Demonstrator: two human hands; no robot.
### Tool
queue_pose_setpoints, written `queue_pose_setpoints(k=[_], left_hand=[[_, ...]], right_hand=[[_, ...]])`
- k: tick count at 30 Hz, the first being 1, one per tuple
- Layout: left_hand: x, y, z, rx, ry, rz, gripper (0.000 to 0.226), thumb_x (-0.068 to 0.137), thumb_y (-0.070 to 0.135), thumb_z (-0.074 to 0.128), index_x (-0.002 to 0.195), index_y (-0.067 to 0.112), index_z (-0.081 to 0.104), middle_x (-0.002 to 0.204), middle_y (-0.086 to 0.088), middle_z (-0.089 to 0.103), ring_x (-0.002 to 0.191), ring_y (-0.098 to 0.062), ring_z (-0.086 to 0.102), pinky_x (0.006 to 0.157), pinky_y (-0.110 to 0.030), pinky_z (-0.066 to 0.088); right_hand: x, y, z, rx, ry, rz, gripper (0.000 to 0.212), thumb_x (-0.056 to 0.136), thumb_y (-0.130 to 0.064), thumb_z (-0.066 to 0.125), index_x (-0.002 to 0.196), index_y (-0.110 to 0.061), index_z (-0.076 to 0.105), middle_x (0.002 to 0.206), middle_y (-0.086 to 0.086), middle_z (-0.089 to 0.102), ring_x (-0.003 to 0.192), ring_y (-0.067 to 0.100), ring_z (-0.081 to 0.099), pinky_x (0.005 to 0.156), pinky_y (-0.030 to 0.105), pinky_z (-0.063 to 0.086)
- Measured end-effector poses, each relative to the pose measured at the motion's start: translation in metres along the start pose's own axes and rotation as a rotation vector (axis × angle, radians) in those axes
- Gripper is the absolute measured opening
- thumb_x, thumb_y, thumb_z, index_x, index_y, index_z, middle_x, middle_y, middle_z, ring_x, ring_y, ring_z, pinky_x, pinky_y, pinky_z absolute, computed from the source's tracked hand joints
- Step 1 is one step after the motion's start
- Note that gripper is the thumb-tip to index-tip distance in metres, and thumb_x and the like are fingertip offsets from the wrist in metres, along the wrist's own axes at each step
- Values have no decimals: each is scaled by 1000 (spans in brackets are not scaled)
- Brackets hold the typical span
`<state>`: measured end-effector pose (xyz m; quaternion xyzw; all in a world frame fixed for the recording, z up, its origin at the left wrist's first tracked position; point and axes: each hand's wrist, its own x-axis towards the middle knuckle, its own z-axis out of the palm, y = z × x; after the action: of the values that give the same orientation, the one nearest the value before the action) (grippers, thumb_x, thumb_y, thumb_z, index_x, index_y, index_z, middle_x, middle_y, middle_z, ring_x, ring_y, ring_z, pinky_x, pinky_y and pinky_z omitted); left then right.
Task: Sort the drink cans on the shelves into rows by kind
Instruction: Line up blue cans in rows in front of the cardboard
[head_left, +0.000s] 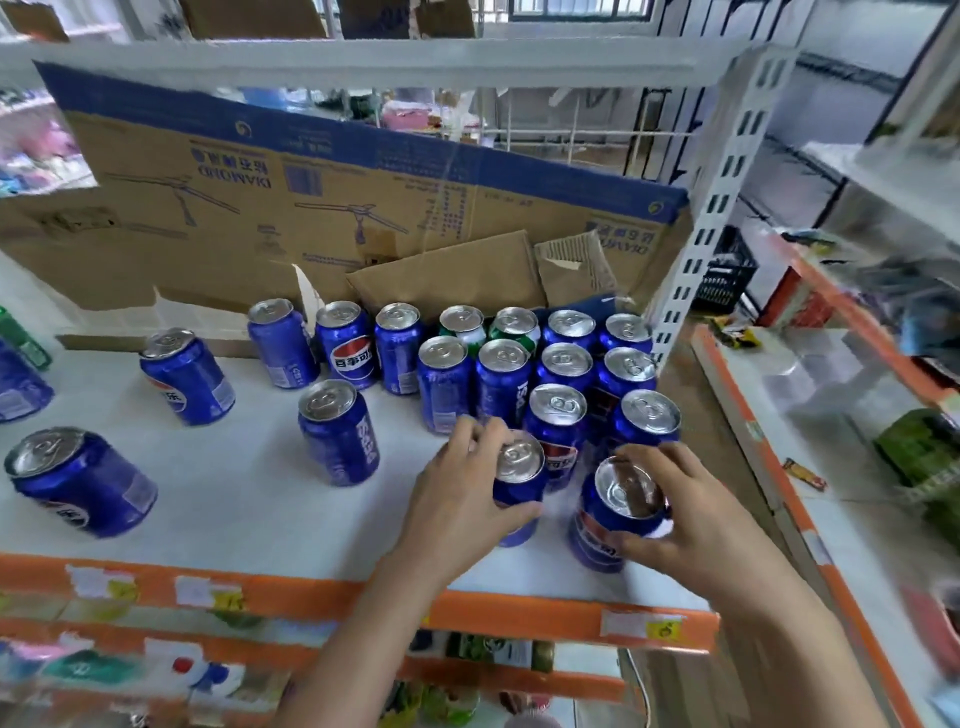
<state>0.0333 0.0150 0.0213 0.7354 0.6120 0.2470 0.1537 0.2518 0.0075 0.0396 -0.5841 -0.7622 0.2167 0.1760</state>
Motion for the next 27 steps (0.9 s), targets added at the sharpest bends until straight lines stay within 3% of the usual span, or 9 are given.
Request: queue_pose_setpoints(k=[6,10,12,15,17,21,27], left_hand=[[4,13,10,89,40,-33,63,69,61,70,106,26,33,107,6,38,97,-16,51,72,-23,39],[0,9,0,-57,-51,-60,49,75,55,67,102,29,35,109,13,45,98,-9,48,76,-24,38],[-3,5,-6,-155,-94,-69,43,82,47,65,110,31,37,116,15,48,107,-8,49,79,-22,38],[-7,6,-9,-211,-115,-77,65,87,41,62,139,36,24,139,14,41,124,-9,44,94,-23,39],[-6,12,-7,-168,-114,-92,69,88,44,59,146,34,22,141,15,37,127,-7,39,94,-20,34],[-3,27,2,-121,-14,-130,51,83,50,62,126,30,46,118,8,45,107,-10,48,81,-21,34],[-5,33,5,-106,-4,-101,51,80,47,67,123,27,48,117,9,46,105,-10,49,85,-24,38]], right_hand=[[6,19,-21,-45,-80,31,76,77,-38,72,141,-35,30,121,-11,29,107,9,47,89,22,45],[6,22,-27,-72,-134,23,74,79,-39,69,140,-41,27,118,-10,26,101,11,48,85,21,44],[4,22,-24,-74,-136,22,75,79,-45,68,139,-43,24,124,-8,27,107,13,50,88,26,48],[2,26,-18,-22,-85,-9,76,79,-47,68,140,-41,24,121,-9,28,112,12,48,89,22,46],[1,28,-16,13,-64,-52,74,79,-44,69,139,-38,26,117,-11,29,109,10,49,83,18,43],[3,32,-17,38,-49,-82,77,77,-47,70,138,-33,26,114,-13,30,107,9,49,82,21,44],[6,38,-17,49,-62,-101,70,75,-45,72,131,-26,34,118,-7,35,109,15,51,88,34,49]])
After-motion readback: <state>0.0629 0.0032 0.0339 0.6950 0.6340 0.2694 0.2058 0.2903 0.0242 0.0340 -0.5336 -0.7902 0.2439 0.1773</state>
